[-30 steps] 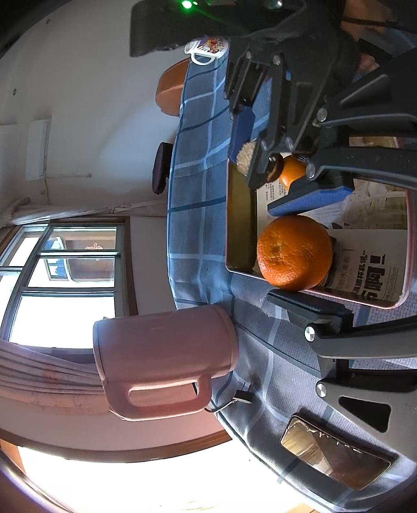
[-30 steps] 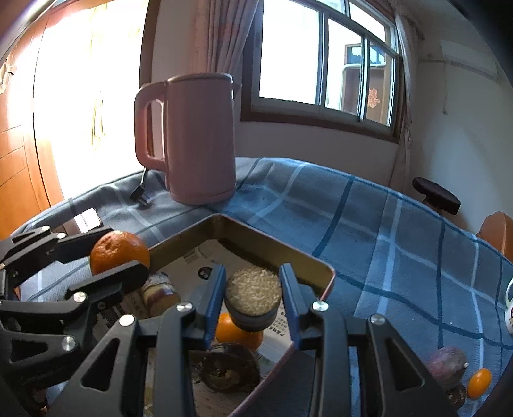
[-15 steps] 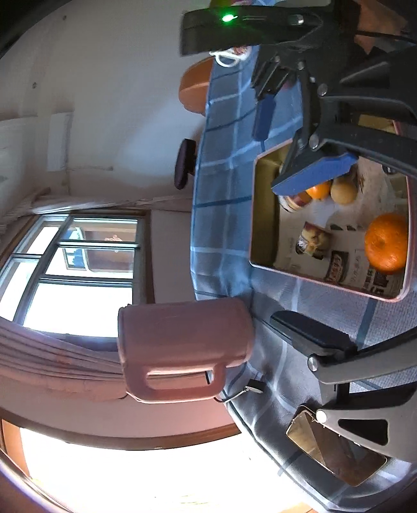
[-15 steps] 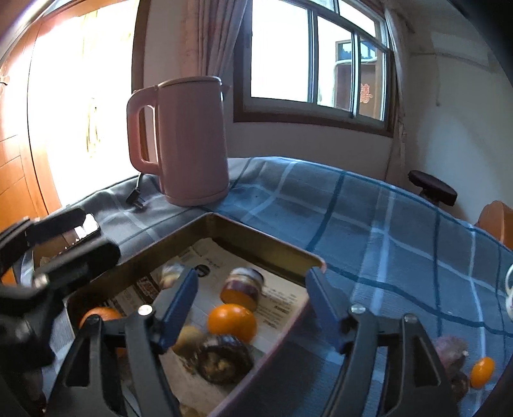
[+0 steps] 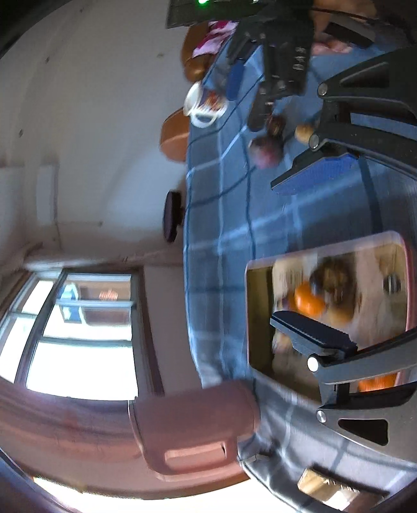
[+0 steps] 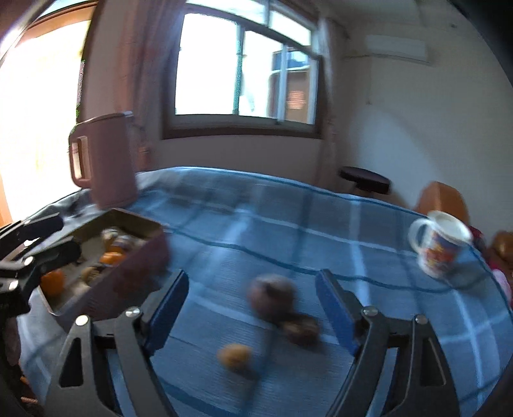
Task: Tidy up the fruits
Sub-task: 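Move the left gripper to a small tan round fruit while the right gripper approaches a dark brown fruit, then grasp the tan fruit with the left gripper while the right gripper grasps the dark brown round fruit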
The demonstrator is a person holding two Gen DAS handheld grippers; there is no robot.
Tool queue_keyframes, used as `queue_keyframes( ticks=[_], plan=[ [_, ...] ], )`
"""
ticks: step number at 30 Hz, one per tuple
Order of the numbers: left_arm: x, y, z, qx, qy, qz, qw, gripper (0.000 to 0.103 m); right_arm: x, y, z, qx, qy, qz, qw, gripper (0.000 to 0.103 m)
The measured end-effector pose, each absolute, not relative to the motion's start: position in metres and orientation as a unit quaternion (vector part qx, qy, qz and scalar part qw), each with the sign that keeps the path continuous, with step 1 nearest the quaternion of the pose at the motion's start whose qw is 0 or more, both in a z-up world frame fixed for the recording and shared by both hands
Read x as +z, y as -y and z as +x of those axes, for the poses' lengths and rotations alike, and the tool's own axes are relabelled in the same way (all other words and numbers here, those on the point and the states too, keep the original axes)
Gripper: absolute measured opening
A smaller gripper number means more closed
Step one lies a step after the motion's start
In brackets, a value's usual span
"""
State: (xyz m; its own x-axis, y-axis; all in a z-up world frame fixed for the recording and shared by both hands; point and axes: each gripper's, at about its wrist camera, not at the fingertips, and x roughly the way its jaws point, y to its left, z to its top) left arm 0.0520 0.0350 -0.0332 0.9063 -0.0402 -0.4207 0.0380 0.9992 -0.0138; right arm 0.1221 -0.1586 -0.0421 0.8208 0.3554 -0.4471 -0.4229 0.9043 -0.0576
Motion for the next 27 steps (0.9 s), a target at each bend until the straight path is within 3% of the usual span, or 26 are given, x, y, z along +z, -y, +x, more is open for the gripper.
queue_keyframes(
  ticks=[16,20,22,27],
  plan=[
    [-0.07,0.078,0.124,-0.152,-0.348,0.045,0.924,0.075,-0.052,0.235,0.134,0.14,-0.242,-0.017,0.96,0.084],
    [-0.085,0.088,0.141,-0.175,-0.403,0.047,0.897,0.035,-0.053,0.234,0.137,0.142,-0.245,-0.015,0.959,0.084],
    [-0.09,0.085,0.145,-0.183,-0.418,0.034,0.889,0.027,-0.053,0.233,0.138,0.144,-0.247,-0.017,0.958,0.084],
    [-0.075,0.069,0.141,-0.152,-0.374,0.034,0.914,0.027,-0.054,0.228,0.141,0.158,-0.253,-0.024,0.954,0.084]
  ],
)
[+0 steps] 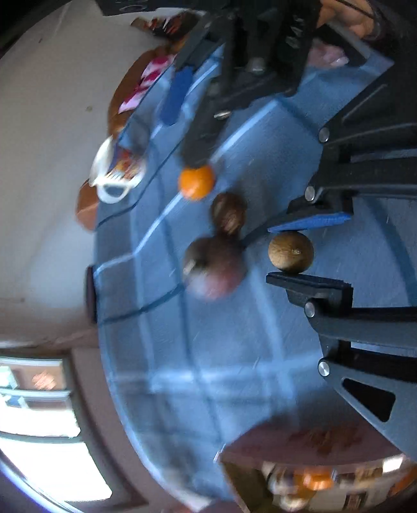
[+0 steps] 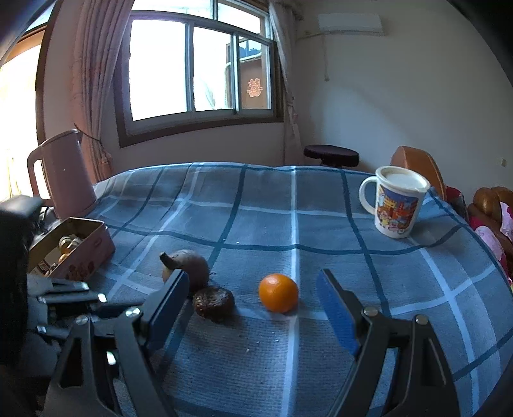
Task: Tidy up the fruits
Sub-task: 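Grasp the tan fruit with the left gripper while the right gripper grasps the dark brown round fruit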
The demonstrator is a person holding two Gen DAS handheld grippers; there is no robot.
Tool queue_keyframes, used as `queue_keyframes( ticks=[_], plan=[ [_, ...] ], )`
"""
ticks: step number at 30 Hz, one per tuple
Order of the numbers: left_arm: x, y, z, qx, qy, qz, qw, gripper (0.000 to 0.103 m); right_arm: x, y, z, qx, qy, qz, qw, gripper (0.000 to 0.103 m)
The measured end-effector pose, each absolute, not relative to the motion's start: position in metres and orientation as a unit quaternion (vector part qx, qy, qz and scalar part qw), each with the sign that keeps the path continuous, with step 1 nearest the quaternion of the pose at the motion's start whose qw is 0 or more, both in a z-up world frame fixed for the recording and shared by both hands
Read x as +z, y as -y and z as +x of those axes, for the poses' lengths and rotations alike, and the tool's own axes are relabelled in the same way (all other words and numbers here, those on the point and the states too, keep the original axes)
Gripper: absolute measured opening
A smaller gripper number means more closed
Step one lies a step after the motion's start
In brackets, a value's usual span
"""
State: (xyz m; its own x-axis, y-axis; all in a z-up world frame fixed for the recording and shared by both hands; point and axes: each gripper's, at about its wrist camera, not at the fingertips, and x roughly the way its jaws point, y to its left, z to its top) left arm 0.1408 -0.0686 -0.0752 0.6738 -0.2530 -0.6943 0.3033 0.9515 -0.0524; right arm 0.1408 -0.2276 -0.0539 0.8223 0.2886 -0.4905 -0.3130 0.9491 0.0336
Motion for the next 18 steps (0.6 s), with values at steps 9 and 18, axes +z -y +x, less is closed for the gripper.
queue_keyframes(
  ticks=[9,18],
  plan=[
    [-0.065,0.043,0.145,-0.107,-0.337,0.009,0.935,0.027,-0.069,0.192,0.163,0.201,-0.317,-0.07,0.924,0.063],
    [-0.063,0.041,0.144,-0.105,-0.33,0.001,0.938,0.027,-0.088,0.179,0.184,0.213,-0.38,-0.087,0.896,0.052]
  ],
)
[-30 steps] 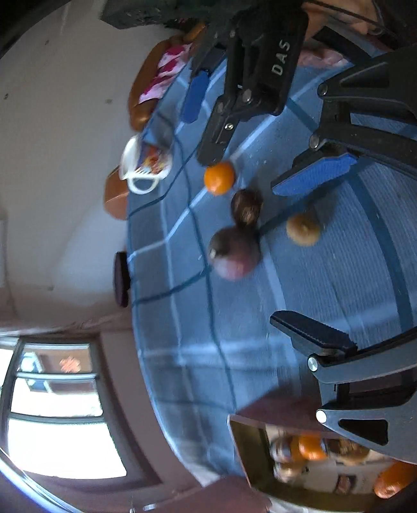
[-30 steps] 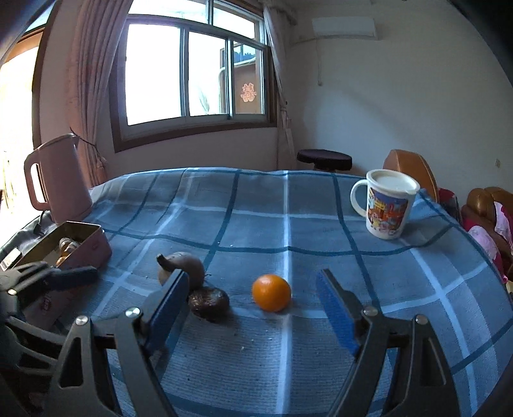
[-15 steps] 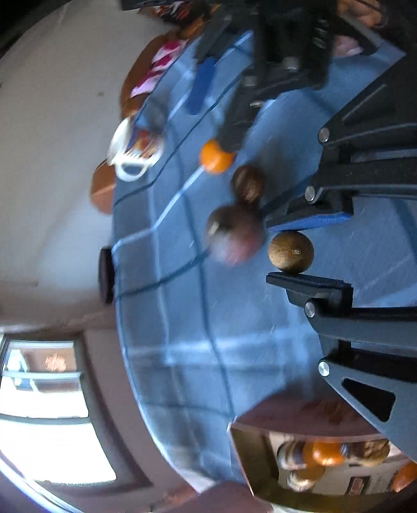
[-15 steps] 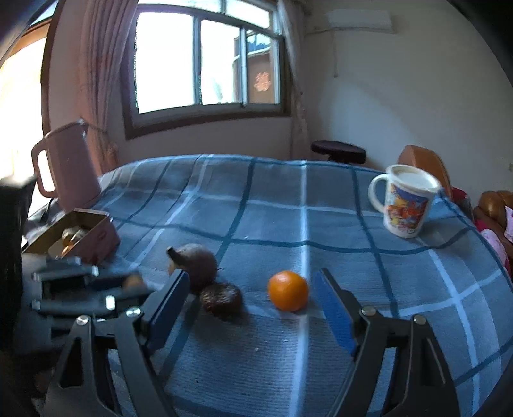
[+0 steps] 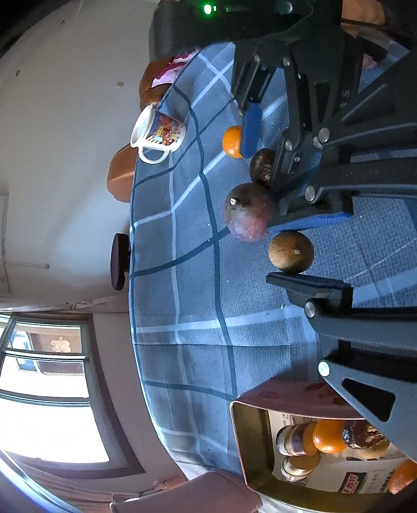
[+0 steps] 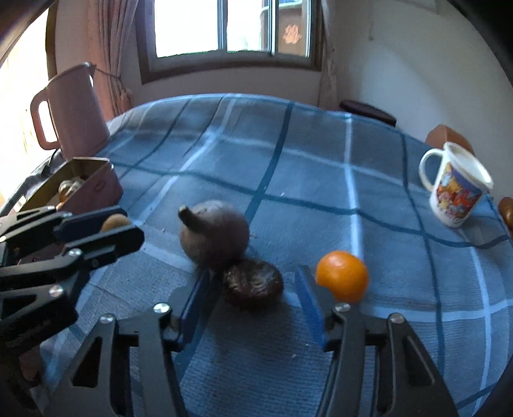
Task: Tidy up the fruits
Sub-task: 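Grasp the tan fruit with the left gripper while the right gripper grasps the dark brown round fruit, then lift the tan fruit with the left gripper while the right gripper lifts the dark brown fruit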
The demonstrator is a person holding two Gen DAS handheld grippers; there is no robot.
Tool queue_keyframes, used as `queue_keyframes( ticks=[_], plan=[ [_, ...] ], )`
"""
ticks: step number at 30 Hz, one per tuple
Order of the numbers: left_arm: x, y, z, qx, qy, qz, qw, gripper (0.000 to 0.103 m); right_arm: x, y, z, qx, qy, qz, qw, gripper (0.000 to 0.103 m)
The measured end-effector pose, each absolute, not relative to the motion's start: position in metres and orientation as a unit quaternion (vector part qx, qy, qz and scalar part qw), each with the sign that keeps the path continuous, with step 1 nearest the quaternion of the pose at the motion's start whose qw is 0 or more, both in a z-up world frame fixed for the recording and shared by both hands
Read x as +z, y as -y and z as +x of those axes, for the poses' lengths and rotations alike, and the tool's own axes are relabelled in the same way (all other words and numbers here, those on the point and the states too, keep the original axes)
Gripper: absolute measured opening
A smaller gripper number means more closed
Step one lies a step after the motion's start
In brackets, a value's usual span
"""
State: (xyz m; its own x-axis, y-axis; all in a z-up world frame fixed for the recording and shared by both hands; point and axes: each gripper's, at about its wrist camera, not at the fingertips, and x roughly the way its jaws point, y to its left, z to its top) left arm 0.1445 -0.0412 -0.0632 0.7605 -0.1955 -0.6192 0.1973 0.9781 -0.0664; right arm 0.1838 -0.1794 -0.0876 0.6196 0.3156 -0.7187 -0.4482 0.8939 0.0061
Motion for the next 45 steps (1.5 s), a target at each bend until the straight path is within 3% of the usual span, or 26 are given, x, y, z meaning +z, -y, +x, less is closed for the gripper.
queue_keyframes(
  ticks=[2,4,45],
  plan=[
    [-0.062,0.042,0.143,-0.107,-0.324,0.003,0.94,0.027,-0.09,0.181,0.186,0.217,-0.39,-0.082,0.891,0.043],
    [-0.061,0.042,0.142,-0.105,-0.321,0.004,0.941,0.027,-0.09,0.183,0.188,0.22,-0.392,-0.073,0.89,0.042],
    [-0.046,0.043,0.117,-0.106,-0.239,0.015,0.965,0.027,-0.051,0.19,0.134,0.229,-0.219,-0.08,0.945,0.042]
  ],
)
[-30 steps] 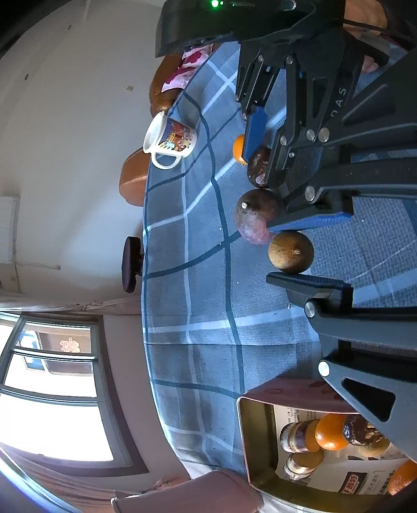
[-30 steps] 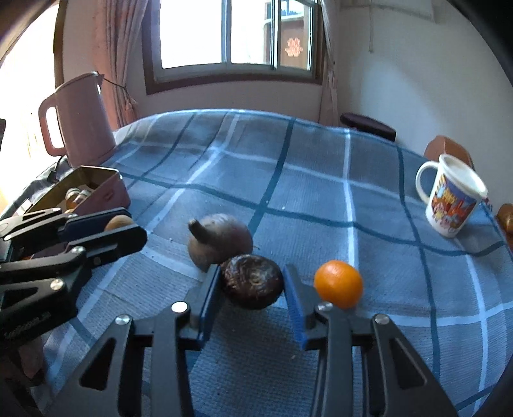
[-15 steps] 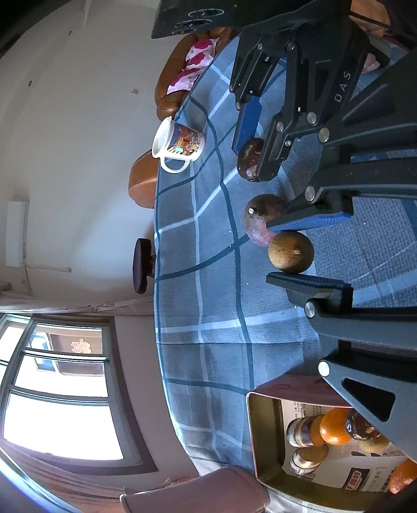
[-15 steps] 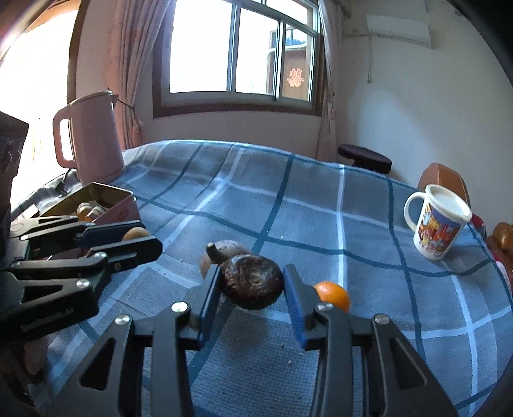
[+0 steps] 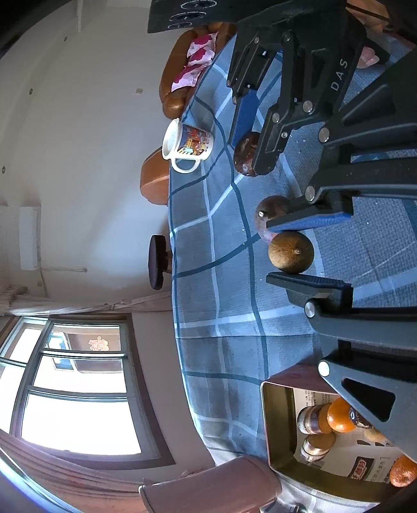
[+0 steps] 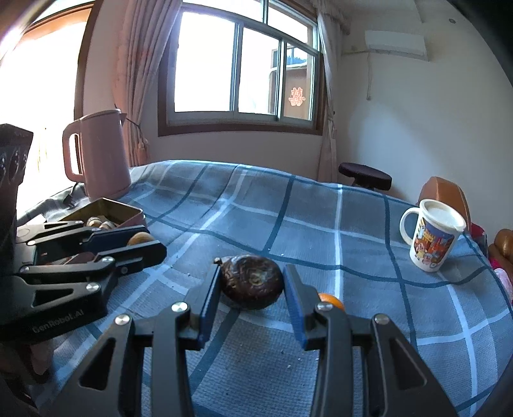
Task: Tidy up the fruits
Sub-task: 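Lift the tan fruit with the left gripper while the right gripper lifts the dark brown fruit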
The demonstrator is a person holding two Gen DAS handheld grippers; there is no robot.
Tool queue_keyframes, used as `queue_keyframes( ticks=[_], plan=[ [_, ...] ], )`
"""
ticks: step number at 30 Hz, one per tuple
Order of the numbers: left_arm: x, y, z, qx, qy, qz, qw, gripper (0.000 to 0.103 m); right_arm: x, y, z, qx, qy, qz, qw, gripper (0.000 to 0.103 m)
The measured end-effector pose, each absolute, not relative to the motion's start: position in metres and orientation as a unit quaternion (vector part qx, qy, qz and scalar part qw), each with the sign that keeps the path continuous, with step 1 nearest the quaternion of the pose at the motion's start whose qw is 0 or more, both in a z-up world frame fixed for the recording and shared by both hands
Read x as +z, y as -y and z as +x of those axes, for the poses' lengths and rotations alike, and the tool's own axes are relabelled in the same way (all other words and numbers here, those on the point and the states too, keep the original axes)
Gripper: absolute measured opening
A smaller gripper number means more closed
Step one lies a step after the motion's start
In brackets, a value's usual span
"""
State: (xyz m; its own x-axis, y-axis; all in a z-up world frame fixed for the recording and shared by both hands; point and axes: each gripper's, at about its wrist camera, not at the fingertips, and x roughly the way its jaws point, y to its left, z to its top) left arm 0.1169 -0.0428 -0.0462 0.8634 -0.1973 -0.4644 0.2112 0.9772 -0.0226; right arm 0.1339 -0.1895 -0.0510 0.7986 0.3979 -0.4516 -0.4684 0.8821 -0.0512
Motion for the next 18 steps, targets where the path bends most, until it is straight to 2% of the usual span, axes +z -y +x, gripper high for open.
queue_keyframes(
  ticks=[18],
  plan=[
    [-0.042,0.04,0.104,-0.099,-0.21,0.013,0.973,0.027,-0.045,0.198,0.121,0.231,-0.179,-0.069,0.954,0.042]
  ],
)
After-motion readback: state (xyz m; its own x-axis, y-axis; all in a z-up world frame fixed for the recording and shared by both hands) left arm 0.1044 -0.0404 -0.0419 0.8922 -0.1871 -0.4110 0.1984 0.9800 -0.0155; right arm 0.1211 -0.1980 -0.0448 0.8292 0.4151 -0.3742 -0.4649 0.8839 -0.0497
